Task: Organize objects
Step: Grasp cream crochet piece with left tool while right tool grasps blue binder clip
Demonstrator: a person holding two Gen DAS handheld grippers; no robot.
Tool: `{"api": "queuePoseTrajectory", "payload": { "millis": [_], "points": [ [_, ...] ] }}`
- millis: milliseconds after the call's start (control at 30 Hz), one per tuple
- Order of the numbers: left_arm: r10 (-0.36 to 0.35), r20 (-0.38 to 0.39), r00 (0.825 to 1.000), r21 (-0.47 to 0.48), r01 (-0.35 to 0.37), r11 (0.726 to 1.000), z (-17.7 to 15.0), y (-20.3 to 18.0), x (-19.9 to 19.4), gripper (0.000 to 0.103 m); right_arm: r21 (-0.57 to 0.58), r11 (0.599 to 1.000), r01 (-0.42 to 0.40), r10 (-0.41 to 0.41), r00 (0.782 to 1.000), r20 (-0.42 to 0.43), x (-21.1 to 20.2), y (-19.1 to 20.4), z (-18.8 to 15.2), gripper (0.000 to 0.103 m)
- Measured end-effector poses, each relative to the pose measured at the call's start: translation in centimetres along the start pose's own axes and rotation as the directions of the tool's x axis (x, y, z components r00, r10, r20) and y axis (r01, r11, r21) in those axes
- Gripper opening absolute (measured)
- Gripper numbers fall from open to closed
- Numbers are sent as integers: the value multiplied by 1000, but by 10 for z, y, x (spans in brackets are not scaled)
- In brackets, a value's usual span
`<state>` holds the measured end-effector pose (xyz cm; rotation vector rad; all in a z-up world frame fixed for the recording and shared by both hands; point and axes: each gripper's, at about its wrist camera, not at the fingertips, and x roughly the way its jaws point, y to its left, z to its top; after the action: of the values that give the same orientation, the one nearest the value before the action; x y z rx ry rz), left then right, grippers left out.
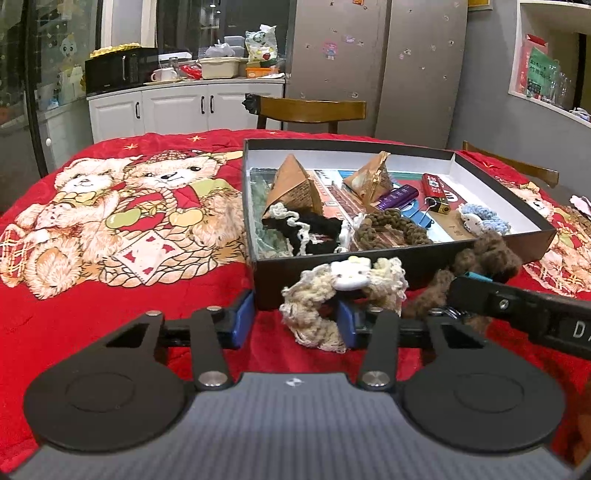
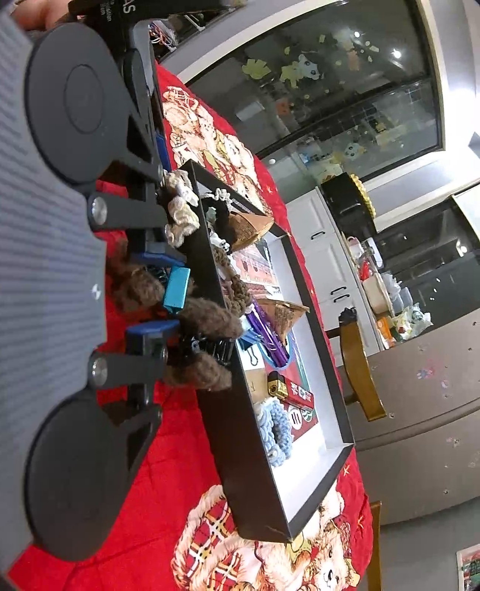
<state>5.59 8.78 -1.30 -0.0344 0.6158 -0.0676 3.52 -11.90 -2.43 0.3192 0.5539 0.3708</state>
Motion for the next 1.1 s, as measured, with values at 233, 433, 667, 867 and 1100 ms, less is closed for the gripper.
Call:
{"api": "queuePoseTrajectory", "payload": {
  "millis": [233, 433, 667, 867, 1100],
  "points": [
    [20, 8, 1000, -11, -20, 1000, -3, 3, -6, 28, -5, 1000, -6, 6, 1000, 28, -6, 0, -1, 30],
    [49, 42, 998, 11, -50, 999, -8, 0, -19, 16, -23, 1000, -16, 17, 999, 33, -8, 2, -2, 29],
    [77, 73, 994, 14, -78, 997, -10, -3, -27, 16, -68, 997, -24, 27, 998, 49, -14, 8, -4, 29],
    [86, 97, 992, 14, -88, 996, -11, -5, -32, 16, -87, 996, -16, 23, 996, 84, -21, 10, -4, 29],
    [79, 138, 987, 8, -81, 997, -10, -5, -41, 16, -123, 992, -15, 32, 991, 133, -31, 15, -3, 29]
  ]
}}
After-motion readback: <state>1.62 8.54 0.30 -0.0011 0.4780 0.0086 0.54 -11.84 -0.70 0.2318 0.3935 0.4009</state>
